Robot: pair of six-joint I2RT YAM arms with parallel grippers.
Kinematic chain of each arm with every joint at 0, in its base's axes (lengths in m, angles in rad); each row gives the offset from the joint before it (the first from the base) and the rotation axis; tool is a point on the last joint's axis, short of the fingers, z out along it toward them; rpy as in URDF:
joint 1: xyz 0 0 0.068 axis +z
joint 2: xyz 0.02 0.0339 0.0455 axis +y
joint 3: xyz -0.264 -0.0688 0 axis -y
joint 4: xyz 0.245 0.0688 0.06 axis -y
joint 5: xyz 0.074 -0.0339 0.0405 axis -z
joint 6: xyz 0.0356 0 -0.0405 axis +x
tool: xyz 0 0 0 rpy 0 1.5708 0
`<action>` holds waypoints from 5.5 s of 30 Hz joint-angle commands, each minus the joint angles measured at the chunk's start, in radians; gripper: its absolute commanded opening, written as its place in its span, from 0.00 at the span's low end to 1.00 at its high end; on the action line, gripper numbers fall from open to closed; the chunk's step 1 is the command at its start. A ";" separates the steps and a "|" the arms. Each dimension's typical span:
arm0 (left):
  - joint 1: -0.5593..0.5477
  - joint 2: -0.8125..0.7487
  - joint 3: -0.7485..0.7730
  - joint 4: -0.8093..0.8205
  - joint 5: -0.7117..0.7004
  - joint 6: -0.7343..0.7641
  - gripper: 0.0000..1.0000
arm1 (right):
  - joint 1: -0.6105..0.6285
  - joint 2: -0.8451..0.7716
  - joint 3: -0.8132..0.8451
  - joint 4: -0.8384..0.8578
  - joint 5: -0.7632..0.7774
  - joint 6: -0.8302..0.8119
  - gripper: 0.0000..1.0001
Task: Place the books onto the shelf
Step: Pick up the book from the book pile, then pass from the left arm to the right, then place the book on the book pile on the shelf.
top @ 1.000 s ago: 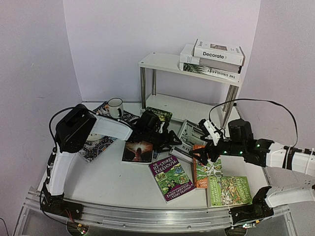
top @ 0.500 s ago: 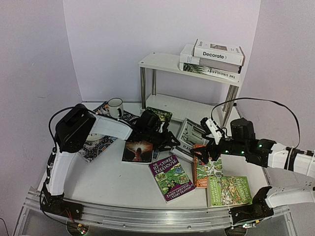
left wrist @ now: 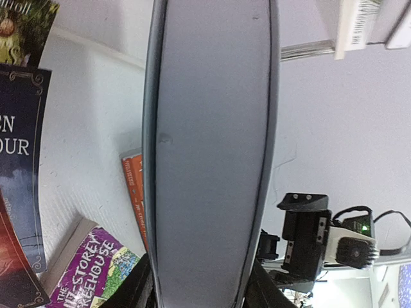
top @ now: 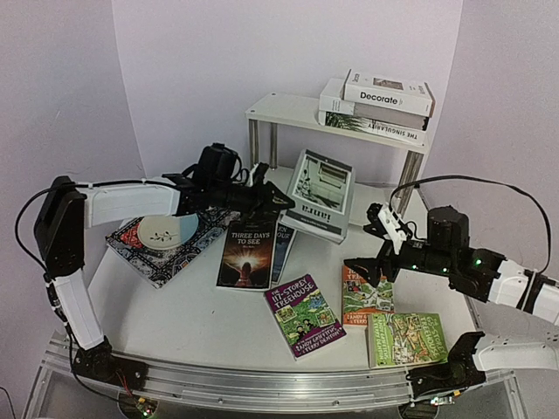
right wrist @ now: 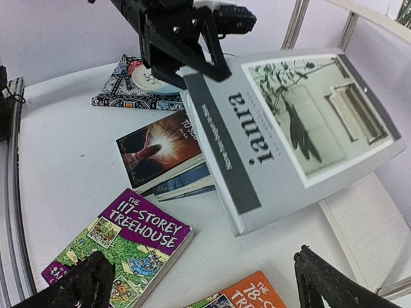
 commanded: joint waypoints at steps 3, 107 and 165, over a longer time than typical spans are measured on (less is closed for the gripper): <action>0.043 -0.152 -0.080 -0.071 0.060 0.070 0.38 | 0.004 -0.057 0.055 0.013 -0.081 -0.090 0.98; 0.332 -0.389 -0.237 -0.138 0.686 0.222 1.00 | 0.185 0.303 0.264 0.456 0.180 -1.446 0.20; 0.412 -0.919 -0.217 -0.307 -0.570 0.641 1.00 | 0.076 0.584 1.084 0.227 0.862 -1.596 0.08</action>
